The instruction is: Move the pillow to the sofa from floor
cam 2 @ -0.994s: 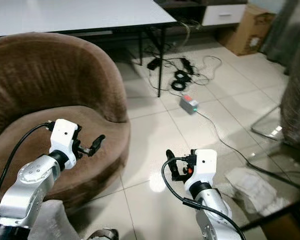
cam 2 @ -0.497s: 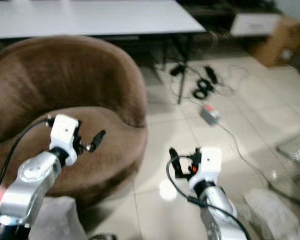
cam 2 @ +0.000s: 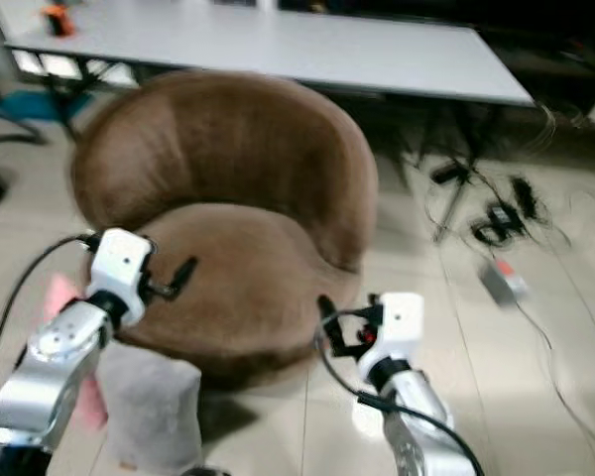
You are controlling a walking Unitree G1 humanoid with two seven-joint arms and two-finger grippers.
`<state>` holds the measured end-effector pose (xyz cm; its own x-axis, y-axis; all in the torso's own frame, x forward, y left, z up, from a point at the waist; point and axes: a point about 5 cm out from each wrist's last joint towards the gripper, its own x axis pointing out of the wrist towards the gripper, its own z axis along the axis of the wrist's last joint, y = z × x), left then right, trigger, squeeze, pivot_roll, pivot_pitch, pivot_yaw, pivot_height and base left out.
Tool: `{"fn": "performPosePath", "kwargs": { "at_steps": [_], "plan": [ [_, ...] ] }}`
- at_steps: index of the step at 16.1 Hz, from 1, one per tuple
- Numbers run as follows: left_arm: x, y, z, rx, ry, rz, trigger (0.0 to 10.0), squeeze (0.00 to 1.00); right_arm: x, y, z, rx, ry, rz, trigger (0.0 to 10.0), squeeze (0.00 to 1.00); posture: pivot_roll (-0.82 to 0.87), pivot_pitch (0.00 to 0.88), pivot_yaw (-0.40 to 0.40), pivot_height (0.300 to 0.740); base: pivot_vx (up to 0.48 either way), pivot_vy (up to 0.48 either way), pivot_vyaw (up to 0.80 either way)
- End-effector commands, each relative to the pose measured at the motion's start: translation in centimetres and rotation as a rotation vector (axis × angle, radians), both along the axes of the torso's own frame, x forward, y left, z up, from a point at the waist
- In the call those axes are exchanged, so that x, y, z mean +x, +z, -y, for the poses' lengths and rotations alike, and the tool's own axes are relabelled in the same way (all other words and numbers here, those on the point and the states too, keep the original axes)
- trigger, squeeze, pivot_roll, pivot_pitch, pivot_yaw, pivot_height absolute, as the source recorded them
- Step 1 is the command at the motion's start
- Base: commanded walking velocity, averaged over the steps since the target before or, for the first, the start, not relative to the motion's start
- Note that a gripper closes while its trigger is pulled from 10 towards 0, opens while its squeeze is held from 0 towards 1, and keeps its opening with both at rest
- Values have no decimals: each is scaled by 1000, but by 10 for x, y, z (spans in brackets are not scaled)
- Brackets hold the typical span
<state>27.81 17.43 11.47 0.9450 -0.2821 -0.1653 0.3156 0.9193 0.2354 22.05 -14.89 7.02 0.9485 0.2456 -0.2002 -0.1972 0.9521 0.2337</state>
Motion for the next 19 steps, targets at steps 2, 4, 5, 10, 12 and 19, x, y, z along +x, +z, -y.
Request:
{"fn": "performPosePath", "kwargs": {
  "at_steps": [2,4,5,10,12,19],
  "plan": [
    [0,1,3,6,-13,26,10000,0,1,0,10,-12,-40,-3,10000,0,115,4,-53,735,0,0,800],
    [-1,1,2,0,-16,24,10000,0,1,0,10,-11,-35,0,10000,0,115,7,-55,735,0,0,800],
    [-2,2,2,-9,-21,29,10000,0,1,0,10,-10,-31,2,10000,0,115,7,-55,735,0,0,800],
    [-4,3,3,-34,-32,41,10000,0,1,2,5,-6,5,9,10000,0,123,25,-64,735,347,0,800],
    [-5,2,2,-21,-37,42,10000,0,4,0,6,-57,-35,10,10000,0,125,27,-64,735,399,0,800],
    [-2,2,1,-15,-41,43,10000,0,12,4,11,-196,-96,64,10000,0,124,26,-62,735,399,0,114]
  ]
}}
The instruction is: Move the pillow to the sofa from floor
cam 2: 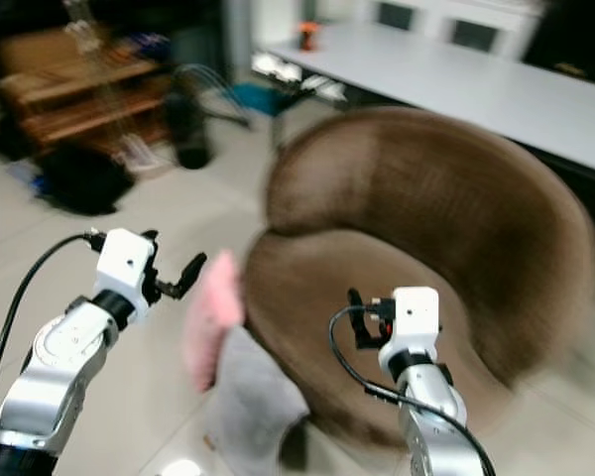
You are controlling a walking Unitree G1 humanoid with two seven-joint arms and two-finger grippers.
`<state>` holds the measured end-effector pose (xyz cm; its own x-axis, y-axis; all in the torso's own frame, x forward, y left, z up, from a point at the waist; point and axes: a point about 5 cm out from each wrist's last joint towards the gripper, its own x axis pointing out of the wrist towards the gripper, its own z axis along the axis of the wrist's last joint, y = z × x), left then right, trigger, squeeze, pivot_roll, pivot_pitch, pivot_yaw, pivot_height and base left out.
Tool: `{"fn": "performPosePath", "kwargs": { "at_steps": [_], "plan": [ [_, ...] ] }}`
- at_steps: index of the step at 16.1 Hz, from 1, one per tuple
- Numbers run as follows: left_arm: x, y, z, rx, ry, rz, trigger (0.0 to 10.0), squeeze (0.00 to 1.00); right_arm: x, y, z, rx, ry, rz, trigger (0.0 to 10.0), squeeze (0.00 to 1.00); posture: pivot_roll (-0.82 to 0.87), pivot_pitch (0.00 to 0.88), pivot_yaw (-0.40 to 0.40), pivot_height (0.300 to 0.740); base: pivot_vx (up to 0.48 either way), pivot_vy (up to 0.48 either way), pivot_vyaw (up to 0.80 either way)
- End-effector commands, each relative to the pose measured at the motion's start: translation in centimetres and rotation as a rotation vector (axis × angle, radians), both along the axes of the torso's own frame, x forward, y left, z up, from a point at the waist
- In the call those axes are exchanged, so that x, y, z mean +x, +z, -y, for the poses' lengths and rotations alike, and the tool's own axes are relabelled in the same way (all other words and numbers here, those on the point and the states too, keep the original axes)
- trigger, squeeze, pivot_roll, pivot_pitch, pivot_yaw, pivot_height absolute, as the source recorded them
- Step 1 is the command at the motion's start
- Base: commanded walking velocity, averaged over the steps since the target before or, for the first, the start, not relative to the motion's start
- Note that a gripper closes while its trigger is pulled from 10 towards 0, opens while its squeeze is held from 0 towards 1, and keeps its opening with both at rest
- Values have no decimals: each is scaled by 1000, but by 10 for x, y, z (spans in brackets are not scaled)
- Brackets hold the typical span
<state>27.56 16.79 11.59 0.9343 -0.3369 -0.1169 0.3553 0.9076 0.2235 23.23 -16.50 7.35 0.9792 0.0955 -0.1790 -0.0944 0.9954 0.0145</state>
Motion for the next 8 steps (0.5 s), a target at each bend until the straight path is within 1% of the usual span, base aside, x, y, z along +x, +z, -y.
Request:
{"fn": "performPosePath", "kwargs": {
  "at_steps": [1,2,3,4,5,6,7,8],
  "plan": [
    [1,0,-5,13,14,1,10000,0,1,0,-6,10,34,9,10000,0,129,25,-68,735,401,0,0],
    [2,0,-5,12,14,2,10000,0,1,0,-7,2,46,11,10000,0,130,26,-68,735,394,0,0],
    [1,0,-6,8,23,3,10000,0,0,0,-7,-13,49,18,10000,0,132,26,-69,735,0,0,800],
    [0,-2,-6,9,29,-7,10000,0,0,0,-6,5,37,24,10000,0,131,26,-69,735,0,0,800],
    [0,-5,-6,28,28,-23,10000,0,-1,-1,-6,63,24,14,10000,0,131,28,-70,735,0,0,0],
    [-1,-6,-6,37,21,-25,10000,0,-1,-1,-5,78,32,9,10000,0,130,29,-70,735,0,0,0],
    [-1,-7,-5,39,17,-24,10000,0,-2,-1,-5,84,40,9,10000,0,130,29,-70,735,0,0,0],
    [-2,-10,-6,41,7,-26,10000,0,-3,-5,-4,59,28,-19,10000,0,127,29,-70,731,0,0,0]
  ]
}}
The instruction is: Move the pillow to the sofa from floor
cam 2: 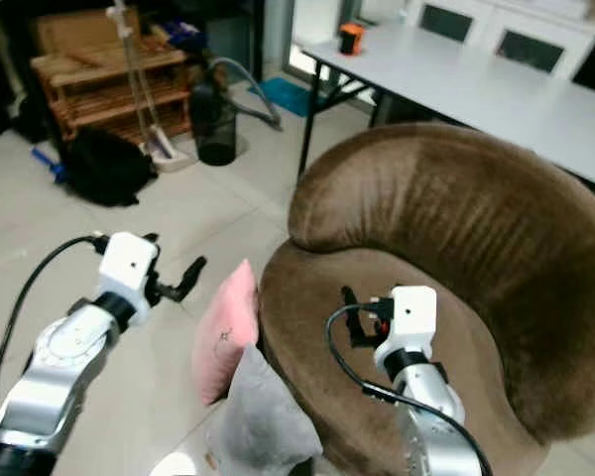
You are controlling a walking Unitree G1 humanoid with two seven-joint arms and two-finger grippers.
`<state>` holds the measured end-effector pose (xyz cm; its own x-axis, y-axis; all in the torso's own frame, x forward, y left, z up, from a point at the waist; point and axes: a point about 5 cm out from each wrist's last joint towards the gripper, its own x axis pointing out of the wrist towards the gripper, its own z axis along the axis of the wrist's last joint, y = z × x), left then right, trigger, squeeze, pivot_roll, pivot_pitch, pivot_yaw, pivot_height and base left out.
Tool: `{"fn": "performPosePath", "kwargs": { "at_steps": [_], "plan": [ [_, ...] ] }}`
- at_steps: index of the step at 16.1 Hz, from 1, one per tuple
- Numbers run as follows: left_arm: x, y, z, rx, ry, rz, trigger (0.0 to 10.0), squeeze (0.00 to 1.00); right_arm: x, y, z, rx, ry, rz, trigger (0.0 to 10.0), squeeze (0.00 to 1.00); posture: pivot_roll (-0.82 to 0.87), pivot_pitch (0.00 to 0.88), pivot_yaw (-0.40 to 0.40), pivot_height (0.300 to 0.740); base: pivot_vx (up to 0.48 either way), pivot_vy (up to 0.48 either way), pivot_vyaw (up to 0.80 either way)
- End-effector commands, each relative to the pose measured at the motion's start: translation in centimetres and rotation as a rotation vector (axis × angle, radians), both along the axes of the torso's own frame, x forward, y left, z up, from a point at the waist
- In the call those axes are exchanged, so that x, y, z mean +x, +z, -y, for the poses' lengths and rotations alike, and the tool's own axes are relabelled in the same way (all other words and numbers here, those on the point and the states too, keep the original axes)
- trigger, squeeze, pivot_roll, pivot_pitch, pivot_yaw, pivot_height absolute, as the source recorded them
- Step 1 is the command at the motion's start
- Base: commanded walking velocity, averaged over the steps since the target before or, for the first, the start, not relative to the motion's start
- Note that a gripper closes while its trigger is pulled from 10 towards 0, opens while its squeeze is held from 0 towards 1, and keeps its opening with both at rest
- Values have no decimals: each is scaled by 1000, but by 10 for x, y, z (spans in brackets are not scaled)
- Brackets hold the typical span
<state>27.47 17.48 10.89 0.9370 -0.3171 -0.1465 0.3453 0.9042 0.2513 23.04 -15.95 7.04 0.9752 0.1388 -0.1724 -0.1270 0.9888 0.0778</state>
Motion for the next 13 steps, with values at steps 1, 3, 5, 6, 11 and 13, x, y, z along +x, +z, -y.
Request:
{"fn": "performPosePath", "kwargs": {
  "at_steps": [1,3,5,6,11,13],
  "plan": [
    [-2,-4,1,1,-12,-7,10000,0,-3,-2,2,5,0,-9,10000,0,127,29,-70,721,0,0,0],
    [-2,-5,-1,2,-2,-8,10000,0,-4,-2,1,14,9,-3,10000,0,125,28,-70,706,0,0,0],
    [-2,-6,-2,0,9,-6,10000,0,-5,-3,1,16,15,-5,10000,0,125,27,-71,691,0,0,0],
    [-3,-7,-2,1,12,-7,10000,0,-5,-3,1,16,19,-6,10000,0,125,27,-71,686,0,0,0],
    [-5,-13,-7,6,35,3,10000,0,-6,-4,-1,15,45,-8,10000,0,131,22,-81,641,0,0,0],
    [-6,-15,-8,5,37,0,10000,0,-7,-5,-1,13,48,-10,10000,0,131,21,-82,626,0,0,0]
  ]
}}
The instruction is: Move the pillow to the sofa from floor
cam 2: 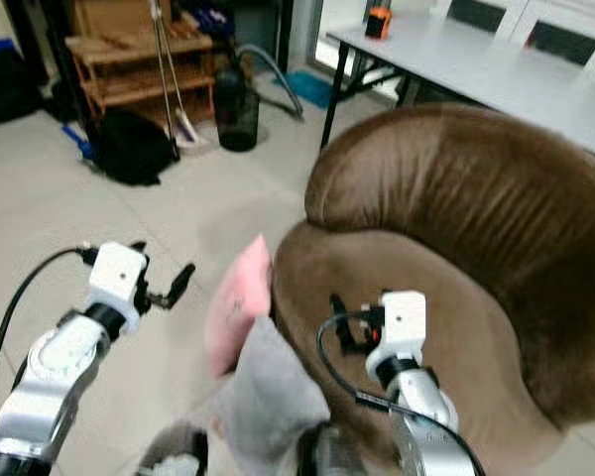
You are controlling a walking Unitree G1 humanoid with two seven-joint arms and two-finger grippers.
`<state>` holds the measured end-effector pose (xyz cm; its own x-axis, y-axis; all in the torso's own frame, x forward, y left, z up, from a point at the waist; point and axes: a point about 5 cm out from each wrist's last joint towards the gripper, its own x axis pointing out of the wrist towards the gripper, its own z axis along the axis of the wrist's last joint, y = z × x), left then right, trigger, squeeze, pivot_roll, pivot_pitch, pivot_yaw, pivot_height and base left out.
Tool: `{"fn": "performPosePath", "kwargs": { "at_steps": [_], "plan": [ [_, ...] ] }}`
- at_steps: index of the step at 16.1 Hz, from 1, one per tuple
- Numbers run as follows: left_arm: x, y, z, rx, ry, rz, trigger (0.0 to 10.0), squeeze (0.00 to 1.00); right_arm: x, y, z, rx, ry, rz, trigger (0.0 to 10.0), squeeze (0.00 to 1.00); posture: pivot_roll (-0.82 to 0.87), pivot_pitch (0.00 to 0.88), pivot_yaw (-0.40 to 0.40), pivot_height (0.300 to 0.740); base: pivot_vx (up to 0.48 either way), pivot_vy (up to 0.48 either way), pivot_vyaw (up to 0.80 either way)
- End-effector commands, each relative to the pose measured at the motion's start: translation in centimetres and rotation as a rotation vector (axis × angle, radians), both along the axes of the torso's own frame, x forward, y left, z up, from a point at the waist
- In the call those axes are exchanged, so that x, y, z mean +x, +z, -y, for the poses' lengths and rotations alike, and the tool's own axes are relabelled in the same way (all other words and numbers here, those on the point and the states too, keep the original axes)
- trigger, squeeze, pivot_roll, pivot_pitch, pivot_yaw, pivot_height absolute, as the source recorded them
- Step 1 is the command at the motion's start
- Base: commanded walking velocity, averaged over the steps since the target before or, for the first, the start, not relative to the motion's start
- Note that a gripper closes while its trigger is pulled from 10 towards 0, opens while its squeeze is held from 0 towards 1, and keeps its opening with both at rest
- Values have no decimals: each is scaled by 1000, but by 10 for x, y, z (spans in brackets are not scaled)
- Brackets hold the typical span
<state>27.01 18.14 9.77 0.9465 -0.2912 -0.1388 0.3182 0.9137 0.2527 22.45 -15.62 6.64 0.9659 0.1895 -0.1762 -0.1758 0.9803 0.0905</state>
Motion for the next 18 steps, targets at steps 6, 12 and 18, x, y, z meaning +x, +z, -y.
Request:
{"fn": "performPosePath", "kwargs": {
  "at_steps": [6,12,18],
  "plan": [
    [-5,-6,-1,-2,6,6,10000,0,-2,0,-2,-9,57,2,10000,0,127,23,-88,596,0,0,0],
    [-5,-3,0,-17,9,12,10000,0,5,2,1,-69,14,8,10000,0,130,45,-103,596,237,0,195],
    [5,-2,-1,-1,-3,15,10000,0,7,-2,4,-57,-44,-11,10000,0,129,49,-98,596,383,0,0]
  ]
}}
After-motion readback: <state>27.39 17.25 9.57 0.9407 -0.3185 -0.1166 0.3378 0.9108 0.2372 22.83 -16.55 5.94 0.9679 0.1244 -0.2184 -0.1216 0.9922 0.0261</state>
